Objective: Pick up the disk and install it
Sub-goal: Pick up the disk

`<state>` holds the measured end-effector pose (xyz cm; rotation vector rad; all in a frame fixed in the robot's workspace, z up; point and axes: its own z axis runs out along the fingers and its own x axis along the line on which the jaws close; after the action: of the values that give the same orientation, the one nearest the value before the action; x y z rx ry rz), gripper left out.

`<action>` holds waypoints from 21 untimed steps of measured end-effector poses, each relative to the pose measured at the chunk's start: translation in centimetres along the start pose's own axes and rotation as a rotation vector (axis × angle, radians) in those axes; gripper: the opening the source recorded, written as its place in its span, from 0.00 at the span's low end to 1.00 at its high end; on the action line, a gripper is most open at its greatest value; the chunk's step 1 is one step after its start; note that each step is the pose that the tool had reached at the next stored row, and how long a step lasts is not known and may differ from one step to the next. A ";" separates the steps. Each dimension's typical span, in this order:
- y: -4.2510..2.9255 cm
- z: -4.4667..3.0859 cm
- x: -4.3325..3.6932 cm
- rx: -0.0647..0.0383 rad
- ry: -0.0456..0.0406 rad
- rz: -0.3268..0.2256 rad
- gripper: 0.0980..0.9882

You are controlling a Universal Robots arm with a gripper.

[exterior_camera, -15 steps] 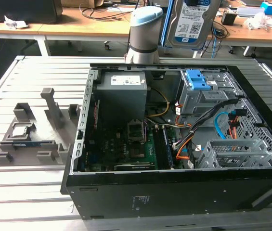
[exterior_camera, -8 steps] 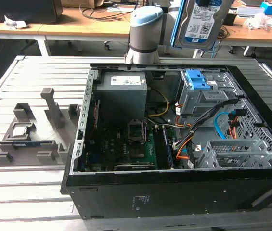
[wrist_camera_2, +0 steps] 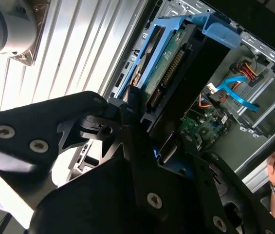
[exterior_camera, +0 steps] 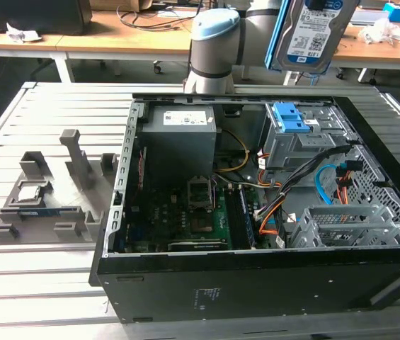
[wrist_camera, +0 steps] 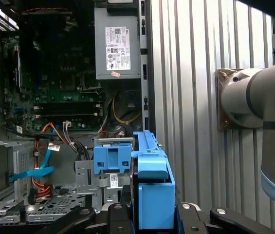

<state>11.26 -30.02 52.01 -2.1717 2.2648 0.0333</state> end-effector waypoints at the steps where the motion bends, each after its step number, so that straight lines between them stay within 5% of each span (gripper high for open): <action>1: -0.36 -0.01 -0.01 0.000 0.0001 0.000 0.30; 15: -4.13 -0.05 -0.17 0.000 0.0000 0.000 0.30; 19: -6.32 -0.08 -0.27 0.000 0.0000 0.000 0.30; 21: -6.85 -0.08 -0.29 0.000 0.0000 0.000 0.30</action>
<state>18.11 -30.02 52.01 -2.1717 2.2648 0.0333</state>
